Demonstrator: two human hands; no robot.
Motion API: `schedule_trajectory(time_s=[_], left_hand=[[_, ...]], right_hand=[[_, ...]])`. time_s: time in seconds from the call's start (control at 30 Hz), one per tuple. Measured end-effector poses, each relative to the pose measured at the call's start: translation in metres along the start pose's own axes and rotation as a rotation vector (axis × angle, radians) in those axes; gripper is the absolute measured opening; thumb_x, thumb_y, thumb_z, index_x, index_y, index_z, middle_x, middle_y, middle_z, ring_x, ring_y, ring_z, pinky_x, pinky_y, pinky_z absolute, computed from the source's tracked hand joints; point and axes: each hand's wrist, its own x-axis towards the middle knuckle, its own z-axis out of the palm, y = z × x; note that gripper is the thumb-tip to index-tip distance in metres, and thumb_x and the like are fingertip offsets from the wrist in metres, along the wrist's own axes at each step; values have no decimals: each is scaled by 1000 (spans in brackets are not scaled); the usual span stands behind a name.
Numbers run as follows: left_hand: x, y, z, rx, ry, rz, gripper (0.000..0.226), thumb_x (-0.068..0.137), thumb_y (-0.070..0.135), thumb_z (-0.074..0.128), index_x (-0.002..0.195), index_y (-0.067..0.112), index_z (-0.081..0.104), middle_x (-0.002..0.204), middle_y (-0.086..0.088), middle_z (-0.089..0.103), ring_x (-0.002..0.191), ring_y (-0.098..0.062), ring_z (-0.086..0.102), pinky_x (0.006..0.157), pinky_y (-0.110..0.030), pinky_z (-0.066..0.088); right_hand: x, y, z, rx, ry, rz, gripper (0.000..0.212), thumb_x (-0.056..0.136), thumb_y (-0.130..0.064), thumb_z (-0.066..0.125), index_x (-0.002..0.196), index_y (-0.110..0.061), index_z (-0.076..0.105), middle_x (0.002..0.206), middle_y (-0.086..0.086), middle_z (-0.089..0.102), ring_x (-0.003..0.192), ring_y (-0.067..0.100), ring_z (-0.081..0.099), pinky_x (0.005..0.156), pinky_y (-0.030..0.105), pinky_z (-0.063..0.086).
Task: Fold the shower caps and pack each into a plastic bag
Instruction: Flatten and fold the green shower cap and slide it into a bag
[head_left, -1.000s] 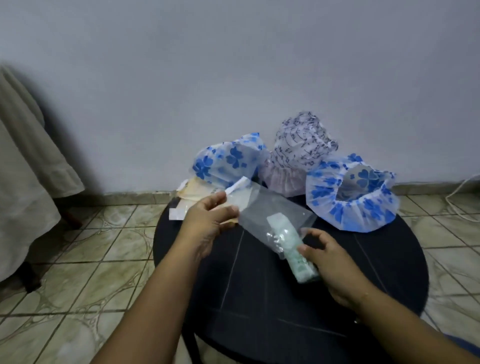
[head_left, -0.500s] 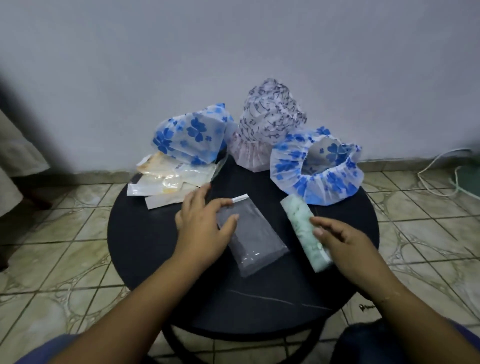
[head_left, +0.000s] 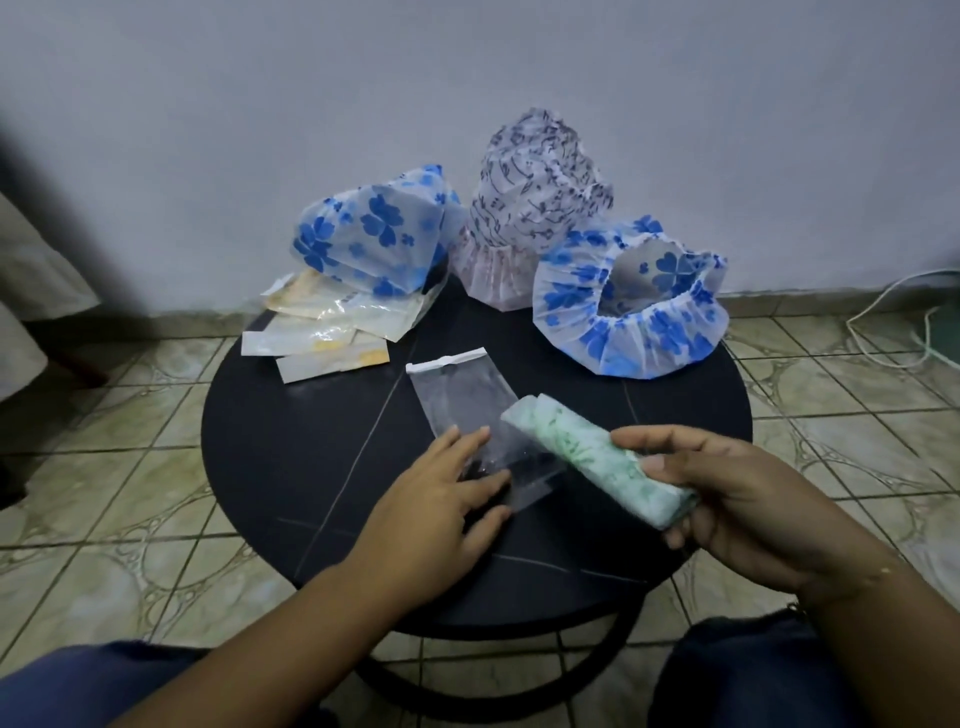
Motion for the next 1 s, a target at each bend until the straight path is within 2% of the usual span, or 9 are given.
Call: schedule_trajectory(time_s=[0.07, 0.2, 0.3, 0.4, 0.5, 0.6, 0.77, 0.9, 1.0], left_hand=[[2, 1, 0, 25, -11, -20, 59, 82, 55, 33, 120, 25, 65, 147, 1, 41, 137, -28, 34, 106, -36, 25], [4, 1, -2, -28, -33, -42, 76, 74, 66, 20, 131, 30, 54, 150, 23, 13, 143, -8, 6, 108, -17, 7], [5, 1, -3, -15, -51, -53, 81, 71, 68, 16, 141, 37, 39, 148, 28, 5, 142, -2, 0, 106, -11, 5], [7, 1, -3, -31, -75, -76, 85, 69, 69, 14, 146, 34, 27, 148, 28, 2, 140, 1, -1, 106, -9, 0], [7, 2, -2, -23, -86, -55, 82, 75, 65, 9, 145, 29, 31, 146, 26, 6, 142, -2, 5, 114, -18, 9], [7, 2, 1, -101, -23, -92, 73, 83, 58, 11, 138, 24, 46, 144, 23, 23, 141, -6, 21, 115, -25, 23], [9, -2, 6, -45, 51, -65, 43, 88, 40, 44, 119, 19, 66, 129, 8, 58, 120, -20, 56, 100, -38, 46], [13, -2, 5, -19, 51, -85, 43, 88, 32, 53, 128, 18, 59, 137, 6, 52, 125, -16, 52, 101, -38, 45], [15, -1, 5, -25, 63, -77, 46, 83, 35, 49, 123, 16, 63, 135, 3, 55, 115, -17, 59, 89, -39, 52]], right_hand=[[-3, -1, -3, -24, -73, 31, 29, 62, -3, 70, 92, -2, 73, 84, 14, 69, 46, 15, 55, 33, 22, 44], [-7, -4, -7, -111, -106, 56, 33, 58, -10, 63, 89, -3, 74, 80, 18, 67, 43, 15, 52, 34, 19, 39], [-8, -4, -10, -209, -88, 52, 46, 45, -20, 67, 89, -6, 75, 78, 24, 65, 51, 24, 49, 39, 22, 37], [-8, -5, -8, -289, -43, 54, 36, 55, -16, 63, 88, -10, 76, 89, 33, 63, 63, 30, 48, 47, 27, 36], [-4, -3, -6, -357, -11, 35, 33, 61, -14, 56, 86, -14, 77, 79, 19, 65, 47, 16, 48, 37, 22, 36], [-2, 0, -6, -385, -4, 39, 33, 61, -15, 56, 86, -15, 77, 78, 16, 67, 49, 17, 49, 39, 20, 36], [0, -5, -7, -121, 39, 111, 25, 74, 1, 50, 88, 2, 71, 73, 19, 65, 40, 15, 45, 32, 17, 30], [1, -11, -11, 125, 52, 113, 43, 42, -12, 70, 83, 1, 72, 79, 23, 65, 38, 14, 43, 28, 18, 29], [-2, -10, -2, -45, 111, 103, 24, 75, -4, 51, 88, 1, 70, 72, 15, 65, 41, 15, 42, 31, 21, 28]])
